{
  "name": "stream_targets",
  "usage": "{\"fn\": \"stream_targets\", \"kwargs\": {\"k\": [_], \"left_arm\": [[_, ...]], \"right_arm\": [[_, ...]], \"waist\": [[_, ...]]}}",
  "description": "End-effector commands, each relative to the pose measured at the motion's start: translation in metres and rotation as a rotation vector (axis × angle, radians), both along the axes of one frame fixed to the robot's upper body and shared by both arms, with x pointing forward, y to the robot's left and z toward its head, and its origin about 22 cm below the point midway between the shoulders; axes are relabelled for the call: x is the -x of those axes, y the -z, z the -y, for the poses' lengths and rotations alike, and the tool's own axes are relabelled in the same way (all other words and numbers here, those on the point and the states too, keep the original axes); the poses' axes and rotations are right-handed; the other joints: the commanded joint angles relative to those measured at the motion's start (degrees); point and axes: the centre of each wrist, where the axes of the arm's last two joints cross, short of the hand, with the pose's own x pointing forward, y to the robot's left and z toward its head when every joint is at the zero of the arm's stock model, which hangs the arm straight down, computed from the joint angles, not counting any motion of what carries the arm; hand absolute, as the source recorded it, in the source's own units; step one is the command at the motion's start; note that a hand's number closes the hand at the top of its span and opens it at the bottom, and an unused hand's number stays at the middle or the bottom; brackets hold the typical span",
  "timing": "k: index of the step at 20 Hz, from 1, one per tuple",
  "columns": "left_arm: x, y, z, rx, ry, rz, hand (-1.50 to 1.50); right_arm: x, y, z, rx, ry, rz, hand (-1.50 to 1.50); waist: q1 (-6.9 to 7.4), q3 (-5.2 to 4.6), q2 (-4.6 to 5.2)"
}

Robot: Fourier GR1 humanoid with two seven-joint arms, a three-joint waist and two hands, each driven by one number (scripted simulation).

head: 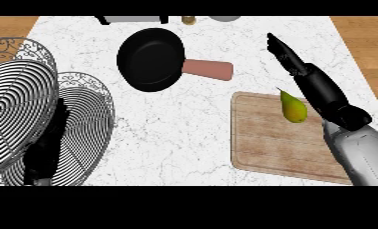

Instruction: Pick the pear from the cutting board and place it in the pot

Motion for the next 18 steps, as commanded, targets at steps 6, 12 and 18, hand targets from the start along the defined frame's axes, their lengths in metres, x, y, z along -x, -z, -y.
{"fn": "stream_targets", "kwargs": {"k": [6,12,18], "left_arm": [[-0.021,-0.036,-0.034,-0.225,-0.033,-0.063,0.0],[-0.022,-0.032,-0.021,-0.124,-0.067,-0.209,0.0],[-0.034,-0.064,-0.014,-0.112,-0.08,-0.265,0.0]], "right_arm": [[-0.025,0.051,0.04,-0.136,0.531,-0.513,1.5],[-0.018,0.061,0.056,0.193,1.028,-0.155,-1.5],[-0.017,0.02,0.023,0.344,0.995,-0.186,-1.5]], "waist": [[1.38,-0.44,1.67],[0.31,-0.59,1.14],[0.36,-0.7,0.24]]}}
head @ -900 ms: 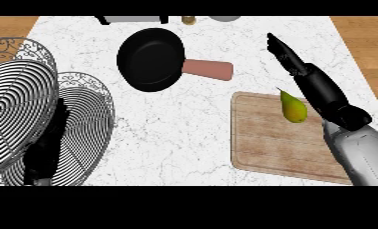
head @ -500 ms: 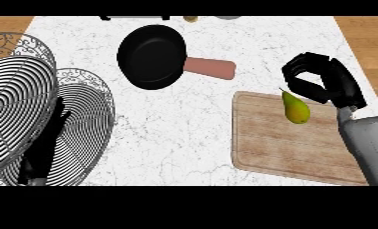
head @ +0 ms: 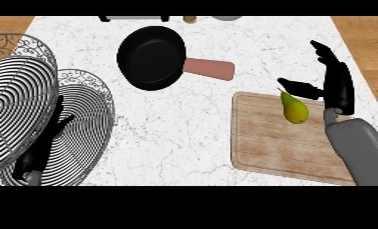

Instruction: Pick the pear from the cutting board and place it in the pot

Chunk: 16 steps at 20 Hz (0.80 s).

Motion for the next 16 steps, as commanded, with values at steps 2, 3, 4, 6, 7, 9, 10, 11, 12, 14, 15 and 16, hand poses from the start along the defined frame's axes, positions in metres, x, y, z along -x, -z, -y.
{"fn": "stream_targets", "kwargs": {"k": [2,3,4,6,7,9,10,11,12,14,15,16], "left_arm": [[-0.03,-0.028,0.002,-0.016,-0.085,-0.027,0.0],[-0.029,-0.03,-0.014,-0.037,-0.083,-0.021,0.0],[-0.026,-0.03,-0.009,-0.032,-0.074,-0.02,0.0],[-0.024,-0.04,-0.003,-0.021,-0.048,-0.04,0.0],[-0.026,-0.039,-0.01,-0.036,-0.069,-0.029,0.0],[-0.027,-0.029,-0.005,-0.016,-0.075,-0.031,0.0],[-0.019,-0.035,-0.009,-0.023,-0.042,-0.046,0.0],[-0.029,-0.043,-0.009,-0.022,-0.045,-0.029,0.0],[-0.031,-0.029,-0.003,-0.015,-0.067,-0.04,0.0],[-0.024,-0.024,0.01,-0.022,-0.064,-0.036,0.0],[-0.045,-0.041,0.008,-0.009,-0.062,-0.022,0.0],[-0.037,-0.032,0.001,-0.012,-0.066,-0.028,0.0]], "right_arm": [[-0.013,-0.04,-0.009,0.112,0.045,-0.19,-1.5],[-0.008,-0.032,-0.026,0.156,0.016,-0.251,-1.5],[-0.018,-0.049,0.004,0.234,0.052,-0.315,-1.5],[-0.021,-0.072,-0.006,0.251,0.064,-0.402,-1.5],[-0.026,-0.081,-0.011,0.263,0.042,-0.461,-1.5],[-0.024,-0.079,-0.028,0.278,-0.008,-0.569,-1.5],[-0.032,-0.097,-0.014,0.296,-0.002,-0.621,-1.5],[-0.034,-0.096,-0.036,0.292,-0.04,-0.676,-1.5],[-0.039,-0.105,-0.022,0.292,-0.061,-0.734,-1.5],[-0.042,-0.102,-0.027,0.261,-0.088,-0.846,-1.5],[-0.047,-0.109,-0.043,0.253,-0.129,-0.88,-1.5],[-0.05,-0.12,-0.022,0.23,-0.145,-0.916,-1.5]], "waist": [[-0.17,0.2,-0.23],[-0.27,0.12,-0.3],[0.22,0.15,-0.2],[0.44,0.21,-0.46],[0.61,0.17,-0.33],[0.49,0.19,-0.17],[1.27,0.23,-0.21],[1.25,0.21,-0.16],[0.79,0.2,0.06],[0.93,0.25,-0.05],[0.55,0.22,0.11],[0.44,0.21,0.1]]}}
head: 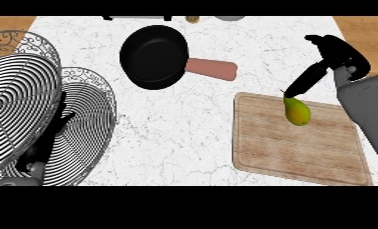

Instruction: Pick the pear from the cutting board and place it in the pot

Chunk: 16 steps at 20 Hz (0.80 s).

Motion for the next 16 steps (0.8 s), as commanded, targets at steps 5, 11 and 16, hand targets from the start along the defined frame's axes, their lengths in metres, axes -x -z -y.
{"fn": "stream_targets", "kwargs": {"k": [5,11,16], "left_arm": [[-0.016,-0.032,-0.002,-0.034,-0.014,0.048,0.0],[-0.028,-0.036,-0.017,-0.025,-0.037,0.052,0.0],[-0.022,-0.032,-0.005,-0.035,-0.037,0.064,0.0]], "right_arm": [[-0.014,0.001,0.002,-0.006,0.008,-0.276,-1.5],[-0.022,-0.003,0.003,0.007,0.061,-0.309,-1.5],[-0.014,0.031,-0.003,0.01,0.053,-0.349,-1.5]], "waist": [[0.07,0.55,-0.07],[-0.21,0.5,0.05],[-0.16,0.54,-0.03]]}}
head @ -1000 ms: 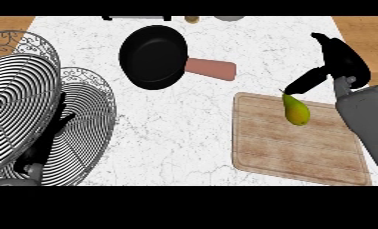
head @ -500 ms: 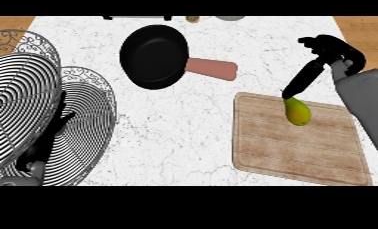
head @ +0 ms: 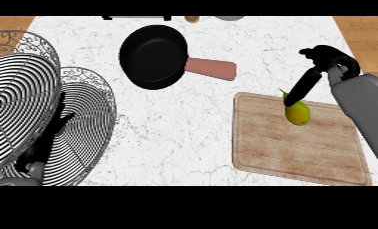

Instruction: Pick the pear from the cutting board and place it in the pot

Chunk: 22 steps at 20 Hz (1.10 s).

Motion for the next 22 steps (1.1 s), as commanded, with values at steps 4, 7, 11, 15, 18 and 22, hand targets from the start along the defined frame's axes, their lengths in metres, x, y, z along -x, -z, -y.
{"fn": "stream_targets", "kwargs": {"k": [4,7,11,15,18,22], "left_arm": [[-0.032,-0.033,-0.017,-0.012,-0.027,0.068,0.0],[-0.033,-0.03,-0.016,-0.022,-0.014,0.077,0.0],[-0.019,-0.03,-0.013,-0.028,-0.011,0.079,0.0],[-0.023,-0.042,0.003,-0.022,-0.005,0.083,0.0],[-0.024,-0.034,0.002,0.001,0.002,0.057,0.0],[-0.016,-0.037,0.003,-0.02,-0.027,0.071,0.0]], "right_arm": [[-0.003,0.03,-0.011,0.059,0.05,-0.134,-1.5],[-0.004,0.047,-0.003,0.061,0.052,-0.111,-1.5],[0.002,0.058,0.007,0.064,0.059,-0.079,-1.5],[0.0,0.062,0.012,0.112,0.045,-0.123,-1.5],[0.003,0.072,-0.002,0.1,0.059,-0.17,-1.5],[-0.001,0.075,0.019,0.098,0.069,-0.196,-1.5]], "waist": [[-0.12,0.65,-0.01],[0.14,0.68,0.11],[0.12,0.69,-0.08],[0.15,0.72,-0.14],[-0.21,0.68,-0.24],[0.11,0.71,-0.23]]}}
